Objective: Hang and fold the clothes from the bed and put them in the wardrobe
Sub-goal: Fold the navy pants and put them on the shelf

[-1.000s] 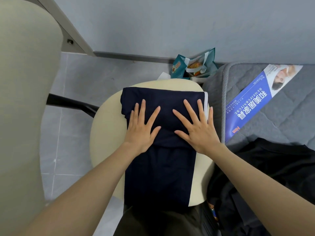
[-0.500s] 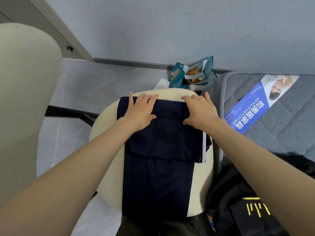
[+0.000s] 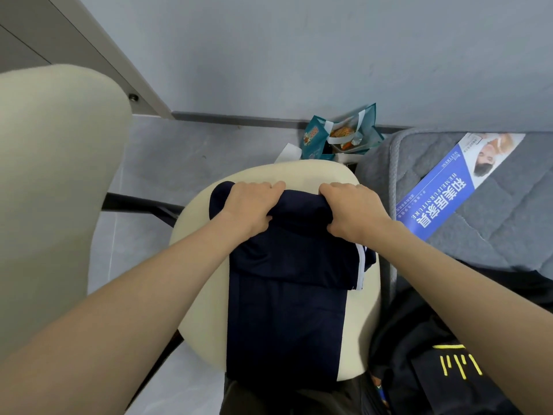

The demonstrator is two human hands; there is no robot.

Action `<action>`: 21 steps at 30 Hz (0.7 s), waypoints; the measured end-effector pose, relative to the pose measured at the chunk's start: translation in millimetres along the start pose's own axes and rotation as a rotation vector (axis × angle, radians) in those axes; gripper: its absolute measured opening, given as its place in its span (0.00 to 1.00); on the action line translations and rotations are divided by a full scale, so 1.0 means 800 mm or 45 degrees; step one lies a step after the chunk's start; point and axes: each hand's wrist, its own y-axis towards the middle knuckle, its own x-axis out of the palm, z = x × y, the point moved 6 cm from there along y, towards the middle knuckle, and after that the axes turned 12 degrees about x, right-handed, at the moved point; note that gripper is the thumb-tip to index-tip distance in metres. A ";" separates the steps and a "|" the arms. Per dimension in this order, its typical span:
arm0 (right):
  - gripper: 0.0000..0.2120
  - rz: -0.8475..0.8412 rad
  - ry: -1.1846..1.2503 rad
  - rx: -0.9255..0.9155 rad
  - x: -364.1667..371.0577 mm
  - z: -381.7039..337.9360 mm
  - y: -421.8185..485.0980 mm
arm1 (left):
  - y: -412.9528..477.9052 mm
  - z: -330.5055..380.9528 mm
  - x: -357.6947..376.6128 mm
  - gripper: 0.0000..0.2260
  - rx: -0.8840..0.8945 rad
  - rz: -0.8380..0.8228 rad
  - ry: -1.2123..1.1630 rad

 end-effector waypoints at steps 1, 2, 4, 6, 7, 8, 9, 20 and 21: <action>0.13 0.025 0.021 0.017 -0.009 0.001 -0.001 | -0.001 -0.001 -0.012 0.16 0.005 0.079 0.012; 0.15 0.076 0.018 0.033 -0.020 0.004 -0.001 | -0.001 -0.002 -0.025 0.15 0.010 0.168 0.025; 0.16 0.222 -0.027 0.056 -0.044 0.010 0.000 | 0.000 -0.006 -0.052 0.14 0.012 0.324 0.048; 0.18 0.370 -0.035 0.075 -0.063 0.014 0.000 | 0.000 -0.010 -0.073 0.16 0.003 0.457 0.058; 0.18 0.438 -0.031 0.086 -0.068 0.016 -0.003 | -0.003 -0.010 -0.081 0.16 0.001 0.524 0.063; 0.18 0.502 -0.033 0.093 -0.071 0.016 -0.008 | -0.008 -0.008 -0.085 0.18 0.007 0.590 0.063; 0.17 0.561 -0.035 0.090 -0.071 0.016 -0.015 | -0.015 -0.003 -0.084 0.20 0.019 0.648 0.051; 0.26 0.311 -0.050 -0.026 0.049 -0.002 -0.134 | -0.111 0.079 0.075 0.40 -0.031 0.080 -0.261; 0.25 0.215 -0.071 -0.021 0.065 -0.003 -0.142 | -0.117 0.084 0.084 0.40 0.001 0.041 -0.251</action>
